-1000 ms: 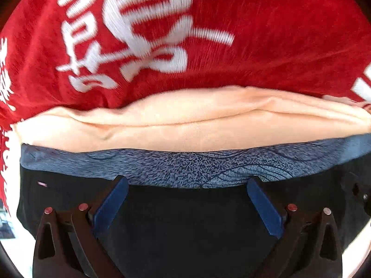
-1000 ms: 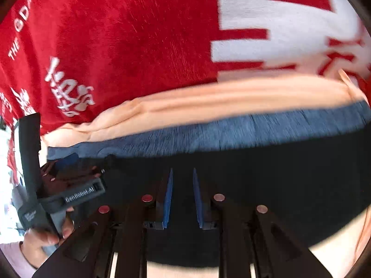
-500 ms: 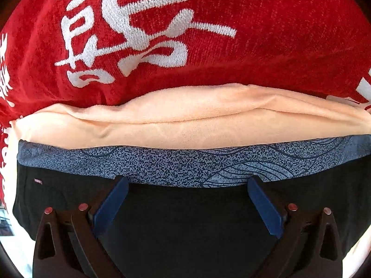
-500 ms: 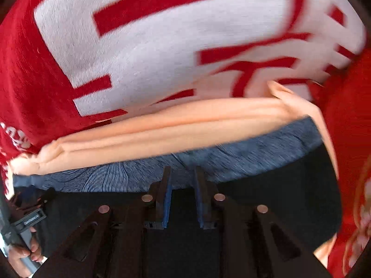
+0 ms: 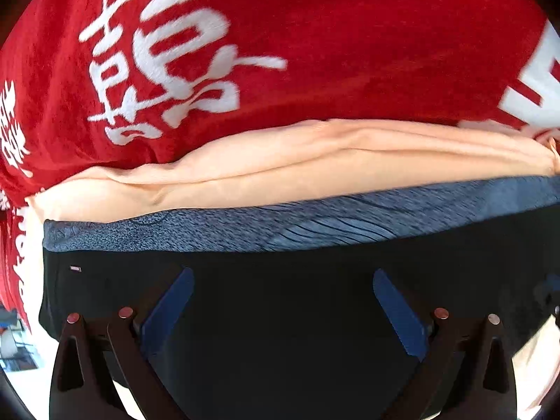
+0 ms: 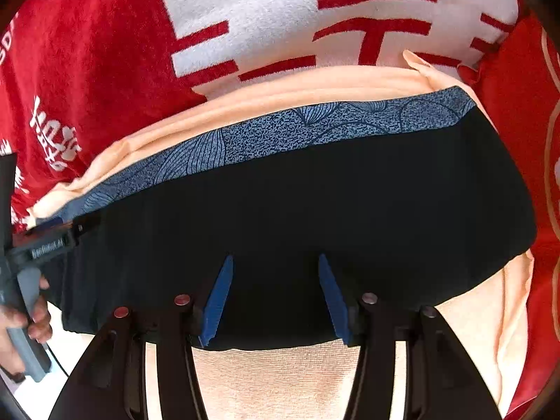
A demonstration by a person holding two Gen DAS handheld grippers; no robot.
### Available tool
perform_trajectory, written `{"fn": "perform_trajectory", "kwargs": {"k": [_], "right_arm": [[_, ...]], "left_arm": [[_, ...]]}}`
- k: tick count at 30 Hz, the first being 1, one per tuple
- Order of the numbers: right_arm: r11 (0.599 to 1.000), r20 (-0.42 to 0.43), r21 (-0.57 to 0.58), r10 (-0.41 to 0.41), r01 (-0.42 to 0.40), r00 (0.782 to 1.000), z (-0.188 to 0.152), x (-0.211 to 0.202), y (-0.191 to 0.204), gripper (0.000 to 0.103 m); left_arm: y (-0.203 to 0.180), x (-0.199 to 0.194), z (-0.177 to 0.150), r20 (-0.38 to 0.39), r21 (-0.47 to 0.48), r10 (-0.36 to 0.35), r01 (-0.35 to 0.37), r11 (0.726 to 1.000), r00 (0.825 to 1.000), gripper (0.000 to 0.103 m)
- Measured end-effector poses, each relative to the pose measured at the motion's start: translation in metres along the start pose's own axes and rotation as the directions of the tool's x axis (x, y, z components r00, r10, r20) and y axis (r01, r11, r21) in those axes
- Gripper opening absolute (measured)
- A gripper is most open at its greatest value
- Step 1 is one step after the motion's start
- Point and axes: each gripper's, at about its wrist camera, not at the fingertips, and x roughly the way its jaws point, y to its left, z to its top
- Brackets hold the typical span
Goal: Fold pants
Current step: 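Press the folded trousers flat with both open tools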
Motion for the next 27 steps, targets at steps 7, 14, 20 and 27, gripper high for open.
{"fn": "perform_trajectory", "kwargs": {"k": [7,14,20,27], "right_arm": [[0.999,-0.003,0.038,0.038,-0.037,0.999,-0.006,-0.011,-0.012,0.055],[0.986,0.026,0.132,0.099,-0.101,0.995,-0.015,-0.026,-0.036,0.055],[0.968,0.045,0.214,0.127,-0.134,0.991,-0.029,-0.035,-0.057,0.055],[0.916,0.069,0.35,0.183,-0.196,0.981,-0.057,-0.041,-0.096,0.055]], "left_arm": [[-0.037,-0.017,-0.007,-0.004,0.041,-0.018,0.018,0.999,1.0,0.103],[-0.073,-0.033,-0.014,0.001,0.091,-0.029,0.028,0.995,1.0,0.103],[-0.106,-0.044,-0.019,-0.011,0.137,-0.043,0.045,0.99,0.999,0.103],[-0.137,-0.055,-0.031,-0.048,0.163,-0.096,0.102,0.981,0.994,0.103]]}}
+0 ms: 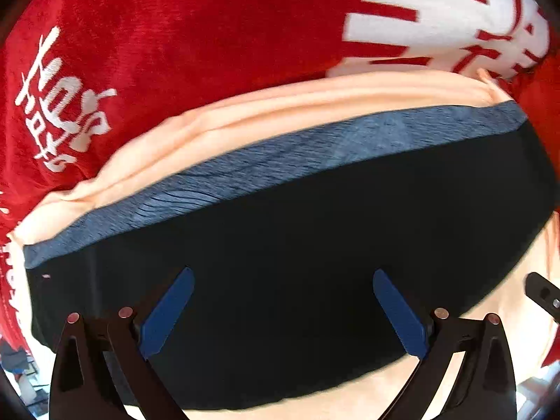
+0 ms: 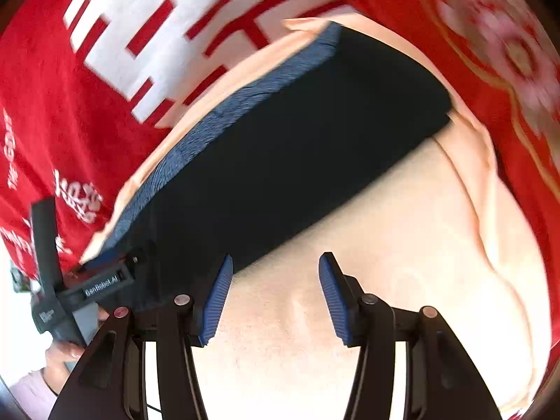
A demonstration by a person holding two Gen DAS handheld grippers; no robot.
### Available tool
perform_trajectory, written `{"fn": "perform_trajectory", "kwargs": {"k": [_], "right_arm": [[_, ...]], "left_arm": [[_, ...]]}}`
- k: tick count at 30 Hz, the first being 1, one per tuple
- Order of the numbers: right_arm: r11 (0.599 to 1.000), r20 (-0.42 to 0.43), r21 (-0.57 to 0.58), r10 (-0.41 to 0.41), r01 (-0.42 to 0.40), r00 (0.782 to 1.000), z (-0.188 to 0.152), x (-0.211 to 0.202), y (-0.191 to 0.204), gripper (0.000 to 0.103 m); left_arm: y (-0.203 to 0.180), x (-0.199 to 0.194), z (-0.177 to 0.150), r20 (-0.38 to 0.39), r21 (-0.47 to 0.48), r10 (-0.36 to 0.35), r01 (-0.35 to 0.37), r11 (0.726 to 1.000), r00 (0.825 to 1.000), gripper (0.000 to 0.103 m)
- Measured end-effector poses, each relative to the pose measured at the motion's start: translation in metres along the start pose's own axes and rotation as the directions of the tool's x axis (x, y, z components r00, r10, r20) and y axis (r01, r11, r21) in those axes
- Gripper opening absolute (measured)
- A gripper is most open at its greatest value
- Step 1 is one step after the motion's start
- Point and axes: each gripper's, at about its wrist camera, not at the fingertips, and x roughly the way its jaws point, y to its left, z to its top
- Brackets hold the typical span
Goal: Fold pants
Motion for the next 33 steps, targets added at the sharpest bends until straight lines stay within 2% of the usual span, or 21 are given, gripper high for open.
{"fn": "perform_trajectory", "kwargs": {"k": [5,10,14,19,22,23,24,25,27,31,33], "right_arm": [[0.989,0.06,0.114,0.084,-0.09,0.995,0.003,-0.007,-0.03,0.055],[0.971,0.113,0.164,0.158,-0.175,0.981,0.008,-0.004,-0.042,0.055],[0.937,0.17,0.231,0.227,-0.263,0.959,0.008,0.006,-0.055,0.054],[0.896,0.291,0.265,0.277,-0.356,0.916,0.021,0.014,-0.063,0.052],[0.899,0.31,0.25,0.277,-0.359,0.909,0.036,0.022,-0.056,0.052],[0.906,0.301,0.242,0.27,-0.347,0.915,0.042,0.024,-0.05,0.048],[0.915,0.286,0.24,0.252,-0.323,0.925,0.045,0.023,-0.047,0.029],[0.923,0.281,0.231,0.24,-0.308,0.929,0.047,0.021,-0.045,0.018],[0.935,0.287,0.181,0.246,-0.305,0.926,0.05,0.009,-0.034,0.015],[0.957,0.292,0.046,0.262,-0.288,0.92,0.049,-0.017,-0.004,0.015],[0.961,0.29,-0.005,0.266,-0.277,0.919,0.048,-0.024,0.009,0.015]], "left_arm": [[-0.035,-0.02,0.0,0.045,0.019,-0.043,0.042,0.999,0.998,0.103],[-0.065,-0.024,0.008,0.081,-0.033,-0.037,0.04,0.999,0.996,0.103],[-0.079,0.0,0.003,0.028,-0.037,-0.019,0.02,0.999,0.999,0.103],[-0.081,0.002,-0.006,0.065,-0.063,-0.041,0.045,0.997,0.997,0.103],[-0.08,0.004,-0.009,0.069,-0.052,-0.04,0.044,0.998,0.997,0.103],[-0.08,0.004,-0.008,0.065,-0.046,-0.044,0.047,0.998,0.997,0.103],[-0.081,0.003,-0.006,0.054,-0.043,-0.049,0.051,0.998,0.997,0.103],[-0.082,-0.001,-0.004,0.044,-0.045,-0.054,0.056,0.997,0.998,0.102],[-0.074,-0.01,0.001,0.047,-0.045,-0.062,0.064,0.997,0.997,0.069],[-0.08,-0.037,0.0,0.104,-0.016,-0.096,0.098,0.995,0.99,0.067],[-0.089,-0.032,-0.005,0.084,0.006,-0.099,0.099,0.995,0.991,0.067]]}}
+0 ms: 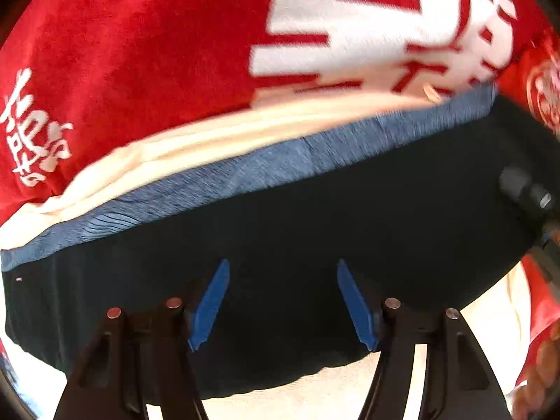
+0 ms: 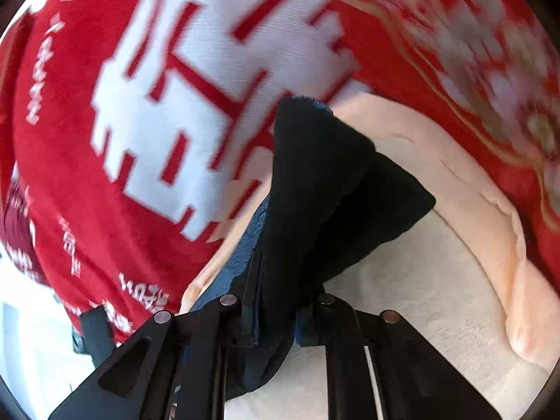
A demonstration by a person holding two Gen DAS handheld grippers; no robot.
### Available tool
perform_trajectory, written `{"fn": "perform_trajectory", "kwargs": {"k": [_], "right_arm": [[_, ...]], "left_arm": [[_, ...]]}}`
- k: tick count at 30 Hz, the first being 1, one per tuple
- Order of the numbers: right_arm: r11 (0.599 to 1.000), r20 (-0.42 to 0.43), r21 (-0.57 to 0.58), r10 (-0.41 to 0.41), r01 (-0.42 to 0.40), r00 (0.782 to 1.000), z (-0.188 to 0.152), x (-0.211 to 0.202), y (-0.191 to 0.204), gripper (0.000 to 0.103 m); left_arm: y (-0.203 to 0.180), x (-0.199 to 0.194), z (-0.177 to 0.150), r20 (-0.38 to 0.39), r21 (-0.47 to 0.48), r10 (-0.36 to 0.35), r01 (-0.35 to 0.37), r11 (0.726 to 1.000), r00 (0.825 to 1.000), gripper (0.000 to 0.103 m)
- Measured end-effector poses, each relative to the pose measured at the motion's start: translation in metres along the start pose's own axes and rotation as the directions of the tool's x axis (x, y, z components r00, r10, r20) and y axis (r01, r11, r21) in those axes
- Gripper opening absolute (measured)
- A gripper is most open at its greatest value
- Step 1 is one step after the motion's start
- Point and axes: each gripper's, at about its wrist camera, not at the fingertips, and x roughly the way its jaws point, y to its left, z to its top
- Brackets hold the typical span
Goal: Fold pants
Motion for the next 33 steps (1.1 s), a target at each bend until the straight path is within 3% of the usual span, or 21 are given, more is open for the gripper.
{"fn": "perform_trajectory", "kwargs": {"k": [1,4,9,16,19,20,23,25,31,33], "right_arm": [[1.0,-0.001,-0.016,0.0,0.0,1.0,-0.001,0.0,0.004,0.015],[0.995,-0.024,-0.103,-0.02,0.017,0.999,-0.006,0.004,0.027,0.014],[0.959,-0.04,-0.281,-0.058,0.044,0.998,-0.016,0.009,0.075,0.015],[0.881,-0.046,-0.466,-0.117,0.082,0.992,-0.043,0.014,0.13,0.014],[0.825,-0.044,-0.555,-0.158,0.108,0.986,-0.06,0.021,0.158,0.014],[0.8,-0.043,-0.588,-0.179,0.121,0.983,-0.07,0.026,0.169,0.014],[0.737,-0.043,-0.657,-0.248,0.16,0.968,-0.097,0.048,0.193,0.015],[0.692,-0.048,-0.699,-0.301,0.183,0.952,-0.118,0.069,0.205,0.016],[0.477,-0.026,-0.847,-0.479,0.235,0.878,-0.219,0.143,0.224,0.028],[0.329,0.063,-0.9,-0.551,0.286,0.832,-0.256,0.164,0.224,0.033]], "left_arm": [[-0.006,0.01,-0.006,-0.024,0.005,-0.007,0.007,1.0,1.0,0.067],[-0.014,0.012,-0.019,0.051,0.03,0.013,-0.015,0.999,0.999,0.067],[-0.016,0.008,-0.026,0.075,0.057,-0.009,0.004,0.998,0.997,0.067],[0.021,-0.003,-0.04,0.08,0.027,-0.097,0.095,0.995,0.992,0.067],[0.056,-0.023,-0.054,0.099,-0.016,-0.107,0.109,0.994,0.989,0.067],[0.069,-0.033,-0.061,0.11,-0.019,-0.094,0.096,0.995,0.99,0.067],[0.118,-0.05,-0.081,0.131,-0.018,-0.035,0.037,0.999,0.991,0.09],[0.147,-0.058,-0.093,0.123,-0.017,-0.004,0.006,1.0,0.992,0.09],[0.247,-0.054,-0.116,0.079,-0.109,0.108,-0.099,0.989,0.991,0.09],[0.278,-0.058,-0.128,0.058,-0.154,0.129,-0.118,0.981,0.99,0.09]]}}
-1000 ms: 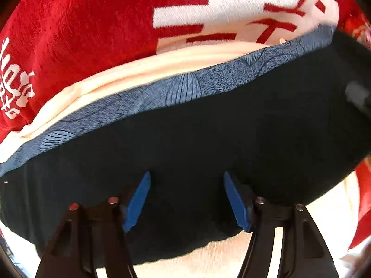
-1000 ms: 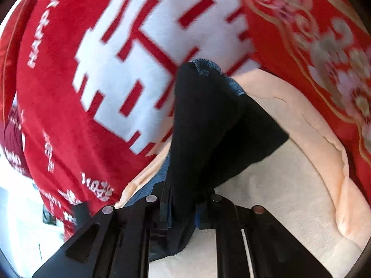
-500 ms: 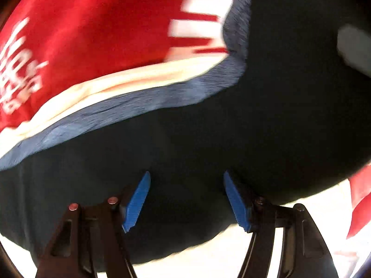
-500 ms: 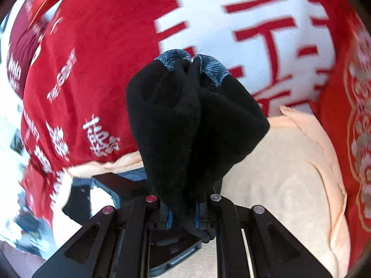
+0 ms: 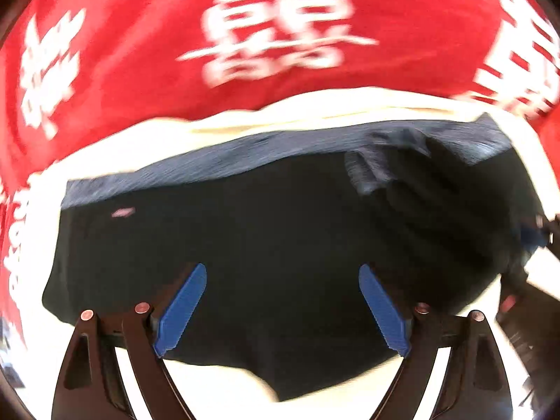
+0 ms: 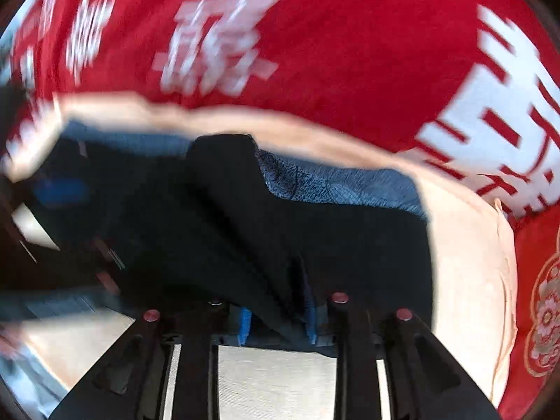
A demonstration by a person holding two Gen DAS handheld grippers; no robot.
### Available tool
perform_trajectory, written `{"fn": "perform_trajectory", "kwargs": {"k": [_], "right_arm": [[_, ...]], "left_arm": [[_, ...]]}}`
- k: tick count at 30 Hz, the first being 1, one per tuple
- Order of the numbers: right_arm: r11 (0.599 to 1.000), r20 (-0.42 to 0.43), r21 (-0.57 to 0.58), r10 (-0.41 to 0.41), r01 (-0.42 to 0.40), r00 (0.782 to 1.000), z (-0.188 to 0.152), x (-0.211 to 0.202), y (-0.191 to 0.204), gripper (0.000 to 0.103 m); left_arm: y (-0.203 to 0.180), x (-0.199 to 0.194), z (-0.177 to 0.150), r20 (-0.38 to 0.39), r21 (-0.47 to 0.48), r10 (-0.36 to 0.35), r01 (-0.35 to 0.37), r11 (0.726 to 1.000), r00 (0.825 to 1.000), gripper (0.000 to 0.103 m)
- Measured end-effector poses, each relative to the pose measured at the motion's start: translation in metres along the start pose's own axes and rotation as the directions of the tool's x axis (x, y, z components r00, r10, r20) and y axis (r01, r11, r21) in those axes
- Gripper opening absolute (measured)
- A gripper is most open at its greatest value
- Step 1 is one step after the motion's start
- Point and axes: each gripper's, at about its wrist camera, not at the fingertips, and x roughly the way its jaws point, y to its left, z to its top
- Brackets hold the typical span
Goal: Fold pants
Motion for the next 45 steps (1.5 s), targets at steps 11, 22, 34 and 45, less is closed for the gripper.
{"fn": "perform_trajectory", "kwargs": {"k": [11,22,34,45], "right_arm": [[0.982,0.186,-0.174,-0.035,0.068,0.982,-0.017,-0.073,0.028,0.054],[0.944,0.068,-0.329,0.051,-0.026,0.996,-0.003,-0.018,0.037,0.016],[0.935,-0.047,-0.296,0.193,-0.198,0.98,-0.016,-0.015,0.046,0.006],[0.934,0.069,-0.148,0.337,-0.325,0.939,-0.017,-0.069,-0.005,0.059]], "left_arm": [[0.004,0.009,0.027,0.016,-0.002,-0.107,0.107,0.994,0.994,0.09],[-0.021,0.08,0.041,-0.053,-0.021,-0.106,0.105,0.994,0.993,0.09],[-0.013,0.095,0.069,-0.035,-0.052,-0.037,0.035,0.998,0.999,0.09],[-0.001,0.051,0.109,0.005,-0.016,-0.001,0.001,1.0,1.0,0.09]]}}
